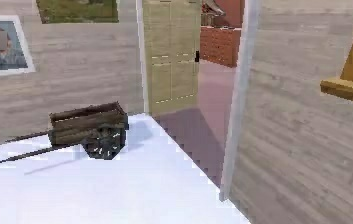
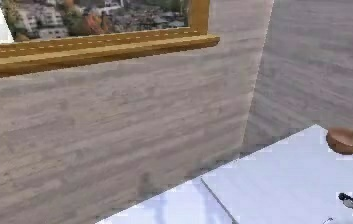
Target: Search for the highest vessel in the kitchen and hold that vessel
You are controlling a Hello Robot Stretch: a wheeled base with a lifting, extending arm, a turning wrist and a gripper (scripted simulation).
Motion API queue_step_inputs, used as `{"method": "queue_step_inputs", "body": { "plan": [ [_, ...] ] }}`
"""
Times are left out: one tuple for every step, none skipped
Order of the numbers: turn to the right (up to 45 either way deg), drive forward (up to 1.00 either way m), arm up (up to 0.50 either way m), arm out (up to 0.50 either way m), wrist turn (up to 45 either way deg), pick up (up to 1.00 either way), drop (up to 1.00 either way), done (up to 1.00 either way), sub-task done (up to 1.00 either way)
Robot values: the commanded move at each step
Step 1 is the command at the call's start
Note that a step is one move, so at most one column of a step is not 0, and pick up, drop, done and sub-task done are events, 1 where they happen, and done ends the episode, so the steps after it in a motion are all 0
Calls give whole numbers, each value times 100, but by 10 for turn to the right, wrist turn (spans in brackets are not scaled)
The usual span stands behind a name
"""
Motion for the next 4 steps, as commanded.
{"method": "queue_step_inputs", "body": {
  "plan": [
    [-450, 0, 0, 0, 0, 0, 0, 0, 0],
    [-150, 0, 0, 0, 0, 0, 0, 0, 0],
    [0, 100, 0, 0, 0, 0, 0, 0, 0],
    [-30, 0, 0, 0, 0, 0, 0, 0, 0]
  ]
}}
